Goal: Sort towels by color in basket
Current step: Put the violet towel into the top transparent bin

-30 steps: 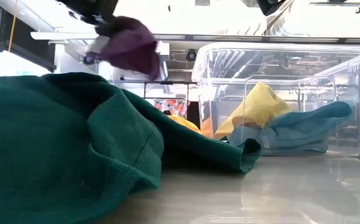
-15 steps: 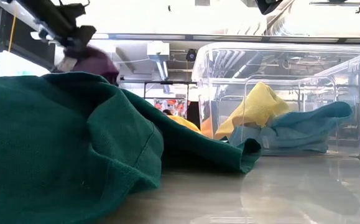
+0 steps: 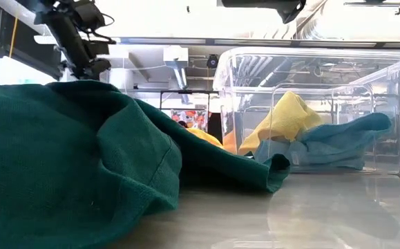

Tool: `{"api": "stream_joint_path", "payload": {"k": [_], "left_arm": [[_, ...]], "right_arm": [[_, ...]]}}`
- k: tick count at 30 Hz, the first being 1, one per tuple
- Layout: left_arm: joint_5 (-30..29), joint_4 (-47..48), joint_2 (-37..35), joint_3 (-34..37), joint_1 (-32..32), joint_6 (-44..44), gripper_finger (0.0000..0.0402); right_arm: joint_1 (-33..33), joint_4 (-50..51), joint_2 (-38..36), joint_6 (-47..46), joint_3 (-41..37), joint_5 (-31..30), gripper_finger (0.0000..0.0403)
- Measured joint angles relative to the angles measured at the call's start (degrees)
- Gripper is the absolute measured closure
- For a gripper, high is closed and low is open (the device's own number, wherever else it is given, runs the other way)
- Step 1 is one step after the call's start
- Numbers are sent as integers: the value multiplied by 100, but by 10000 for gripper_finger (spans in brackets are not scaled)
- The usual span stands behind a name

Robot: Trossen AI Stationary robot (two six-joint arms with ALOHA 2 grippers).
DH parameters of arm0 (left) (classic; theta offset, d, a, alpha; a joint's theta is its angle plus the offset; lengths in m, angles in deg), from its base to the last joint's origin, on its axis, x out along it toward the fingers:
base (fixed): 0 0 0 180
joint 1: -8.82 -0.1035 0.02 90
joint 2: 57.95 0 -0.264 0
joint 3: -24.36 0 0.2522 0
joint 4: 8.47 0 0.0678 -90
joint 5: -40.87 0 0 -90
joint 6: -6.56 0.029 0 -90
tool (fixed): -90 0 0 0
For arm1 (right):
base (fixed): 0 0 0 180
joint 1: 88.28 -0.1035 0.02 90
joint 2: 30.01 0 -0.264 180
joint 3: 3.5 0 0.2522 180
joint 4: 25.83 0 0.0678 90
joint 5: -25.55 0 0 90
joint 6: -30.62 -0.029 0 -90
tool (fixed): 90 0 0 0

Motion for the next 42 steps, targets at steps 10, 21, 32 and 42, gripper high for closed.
{"api": "stream_joint_path", "payload": {"k": [10, 21, 32, 42], "left_arm": [[-863, 1424, 440, -1541, -72, -311, 225], [1759, 2305, 820, -1762, -86, -285, 286], [-48, 1824, 2275, -1760, -159, 411, 371], [-1550, 1923, 2429, -1760, -9, 891, 388]], "right_arm": [[-7, 13, 0, -145, 0, 2, 275], [-7, 22, 0, -294, 0, 2, 275], [-9, 65, 0, -308, 0, 4, 275], [-57, 94, 0, -353, 0, 4, 275]]}}
